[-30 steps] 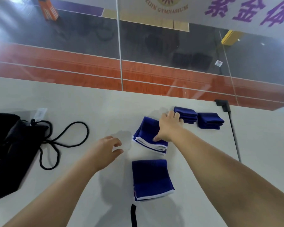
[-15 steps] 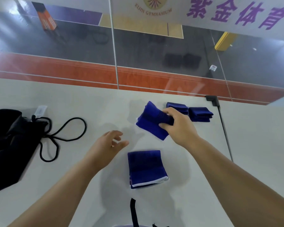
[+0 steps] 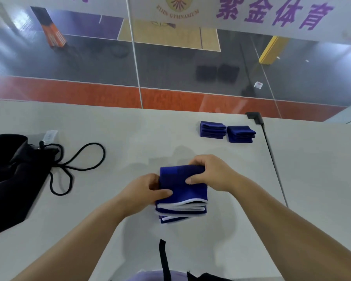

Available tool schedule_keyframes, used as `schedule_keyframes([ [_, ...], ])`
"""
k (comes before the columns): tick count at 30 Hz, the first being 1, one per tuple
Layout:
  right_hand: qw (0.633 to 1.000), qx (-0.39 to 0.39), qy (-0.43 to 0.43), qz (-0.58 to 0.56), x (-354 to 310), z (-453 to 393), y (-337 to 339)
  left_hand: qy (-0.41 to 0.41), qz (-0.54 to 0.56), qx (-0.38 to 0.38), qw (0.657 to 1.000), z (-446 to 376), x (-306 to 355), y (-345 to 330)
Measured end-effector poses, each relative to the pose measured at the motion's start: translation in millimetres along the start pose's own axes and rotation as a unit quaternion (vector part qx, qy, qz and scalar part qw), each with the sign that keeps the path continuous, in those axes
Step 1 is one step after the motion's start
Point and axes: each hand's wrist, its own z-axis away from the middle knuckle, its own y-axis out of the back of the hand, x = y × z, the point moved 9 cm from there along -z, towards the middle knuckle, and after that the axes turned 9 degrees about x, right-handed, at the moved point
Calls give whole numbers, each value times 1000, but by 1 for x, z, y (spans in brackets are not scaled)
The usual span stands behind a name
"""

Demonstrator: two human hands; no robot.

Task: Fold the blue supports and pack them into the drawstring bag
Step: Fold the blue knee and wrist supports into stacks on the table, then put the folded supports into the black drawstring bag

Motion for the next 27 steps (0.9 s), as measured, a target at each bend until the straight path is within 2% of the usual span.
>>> schedule_keyframes([
  [2,999,20,-16,37,9,-4,-4,32,-7,-5,999,1,-10,-7],
  [5,996,-1,-30,87,20,-10,-19,72,-21,2,997,0,-25,-13],
  [9,985,-9,-7,173,23,-21,-37,109,-68,37,991,-7,-48,-14],
  [12,970,-6,12,242,20,-25,-45,87,-190,68,975,-11,-52,-6],
  [15,950,-13,22,311,17,-26,-48,85,-227,53,969,-11,-52,-4],
  [22,954,-38,-42,294,19,-10,-47,44,-257,43,964,-5,-51,7],
  [27,948,-58,-50,309,19,10,-50,-6,-338,45,940,8,-51,22],
])
